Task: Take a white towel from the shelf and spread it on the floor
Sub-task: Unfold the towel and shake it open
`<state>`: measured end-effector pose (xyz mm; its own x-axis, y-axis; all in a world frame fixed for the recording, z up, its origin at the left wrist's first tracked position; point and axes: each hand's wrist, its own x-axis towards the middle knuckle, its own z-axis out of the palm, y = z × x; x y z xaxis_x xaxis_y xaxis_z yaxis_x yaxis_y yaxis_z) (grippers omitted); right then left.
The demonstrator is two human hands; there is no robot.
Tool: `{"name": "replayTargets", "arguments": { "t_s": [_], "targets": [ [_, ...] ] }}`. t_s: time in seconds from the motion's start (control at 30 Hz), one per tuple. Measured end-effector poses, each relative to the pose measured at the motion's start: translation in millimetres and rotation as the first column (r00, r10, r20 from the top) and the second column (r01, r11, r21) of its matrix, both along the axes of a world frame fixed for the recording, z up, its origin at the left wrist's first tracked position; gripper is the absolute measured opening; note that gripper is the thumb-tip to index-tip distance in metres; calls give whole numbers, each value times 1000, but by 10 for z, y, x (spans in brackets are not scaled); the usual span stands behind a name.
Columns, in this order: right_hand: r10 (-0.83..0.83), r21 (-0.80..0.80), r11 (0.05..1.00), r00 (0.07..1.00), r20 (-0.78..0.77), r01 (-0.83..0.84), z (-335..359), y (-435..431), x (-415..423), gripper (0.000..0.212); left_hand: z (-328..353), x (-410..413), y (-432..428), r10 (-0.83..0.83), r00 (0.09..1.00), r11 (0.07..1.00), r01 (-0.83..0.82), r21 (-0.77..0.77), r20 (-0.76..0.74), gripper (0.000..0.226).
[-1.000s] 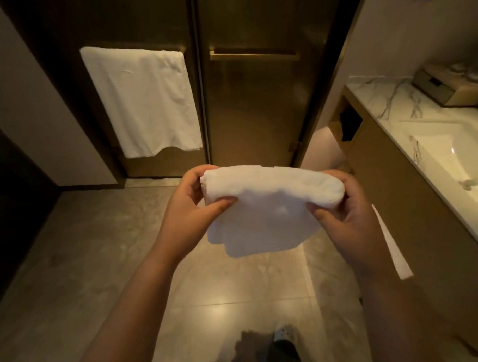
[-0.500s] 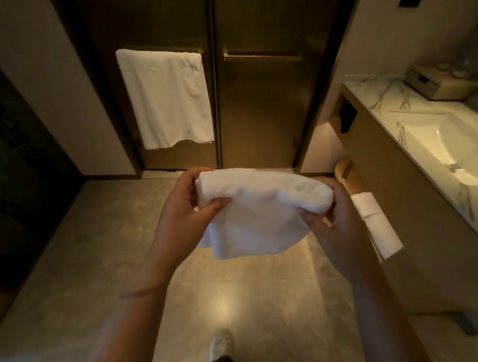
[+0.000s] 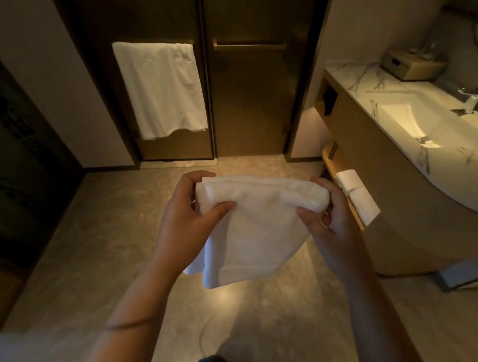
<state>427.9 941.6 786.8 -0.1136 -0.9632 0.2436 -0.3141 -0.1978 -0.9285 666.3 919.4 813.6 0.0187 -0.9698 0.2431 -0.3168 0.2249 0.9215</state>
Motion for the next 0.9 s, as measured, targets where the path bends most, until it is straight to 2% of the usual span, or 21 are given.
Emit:
{"name": "replayTargets", "arguments": {
  "t_s": [0.33,0.4,0.47,0.53,0.67,0.8,0.9],
  "targets": [
    [-48,43,998,997,59,45,36,80,859,52,73,751,153,6,998,999,-4,43,-59,43],
    [-174,24,985,984,47,173,23,60,1143,54,63,911,164,45,996,998,-42,49,-72,43],
    [-345,-30,938,937,-49,344,12,63,1440,56,44,1057,167,64,996,997,-61,52,-56,42],
    [-422,-95,906,898,-127,412,-10,90,1704,51,14,1165,186,67,997,997,-65,51,-32,41],
    [-265,-145,961,935,-236,235,-37,139,2074,39,-19,1292,215,76,996,996,-74,52,-39,42],
    [-182,-250,964,907,-380,89,15,114,2224,42,-17,1362,191,38,998,998,-36,53,-53,41],
    [-109,-259,966,884,-454,-14,86,54,2234,38,9,1382,160,36,998,998,-33,45,-59,41]
  ]
}}
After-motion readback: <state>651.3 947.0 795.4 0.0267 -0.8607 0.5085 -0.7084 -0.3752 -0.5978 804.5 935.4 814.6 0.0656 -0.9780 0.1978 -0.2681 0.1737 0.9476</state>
